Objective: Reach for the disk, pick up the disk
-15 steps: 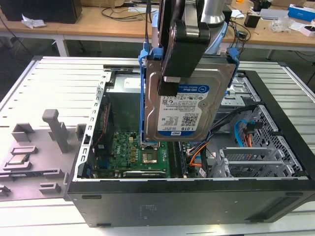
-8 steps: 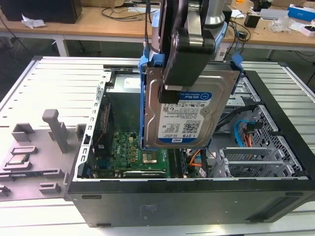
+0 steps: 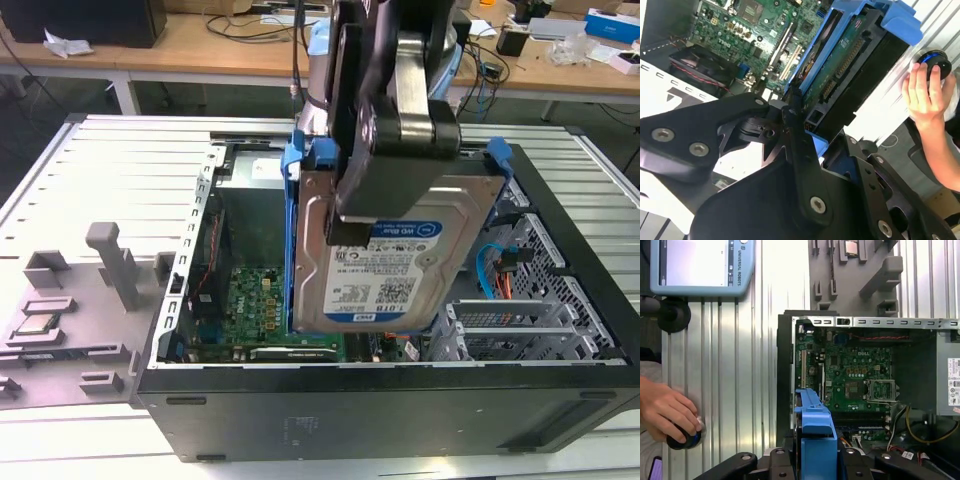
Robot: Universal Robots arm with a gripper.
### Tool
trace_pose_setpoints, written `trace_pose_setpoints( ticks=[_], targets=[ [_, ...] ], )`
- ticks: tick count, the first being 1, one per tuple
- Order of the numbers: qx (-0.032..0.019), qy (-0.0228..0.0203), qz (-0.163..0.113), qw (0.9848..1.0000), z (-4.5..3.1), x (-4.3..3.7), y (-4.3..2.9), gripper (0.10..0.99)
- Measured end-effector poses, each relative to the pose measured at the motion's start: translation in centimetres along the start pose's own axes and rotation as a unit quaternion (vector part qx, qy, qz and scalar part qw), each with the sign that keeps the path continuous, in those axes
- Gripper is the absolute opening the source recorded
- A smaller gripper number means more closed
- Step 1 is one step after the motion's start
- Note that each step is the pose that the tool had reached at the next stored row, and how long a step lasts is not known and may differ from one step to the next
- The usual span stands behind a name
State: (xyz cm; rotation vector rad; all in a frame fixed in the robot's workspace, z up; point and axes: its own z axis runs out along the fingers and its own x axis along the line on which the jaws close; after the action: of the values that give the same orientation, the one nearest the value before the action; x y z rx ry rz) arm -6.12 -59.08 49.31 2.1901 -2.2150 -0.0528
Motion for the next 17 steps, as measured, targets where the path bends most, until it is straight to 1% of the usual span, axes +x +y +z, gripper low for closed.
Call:
trace_pose_setpoints(
  ticks=[2,7,8,10,13,14,16,17],
  targets=[
    [0.0,0.0,0.0,1.0,0.01,0.34,0.01,0.365],
    [0.0,0.0,0.0,1.0,0.0,0.37,-0.01,0.365],
    [0.0,0.0,0.0,1.0,0.0,0.38,-0.12,0.365],
    [0.0,0.0001,0.0,1.0,-0.02,0.37,-0.61,0.365],
    [0.0,0.0001,0.0,1.0,-0.09,0.34,-2.21,0.365],
    [0.0,0.0001,0.0,1.0,-0.1,0.34,-2.54,0.365],
    [-0.0001,0.0001,0.0,1.0,-0.16,0.31,-3.83,0.365],
    [-0.0001,0.0001,0.0,1.0,-0.17,0.31,-4.15,0.365]
  ],
)
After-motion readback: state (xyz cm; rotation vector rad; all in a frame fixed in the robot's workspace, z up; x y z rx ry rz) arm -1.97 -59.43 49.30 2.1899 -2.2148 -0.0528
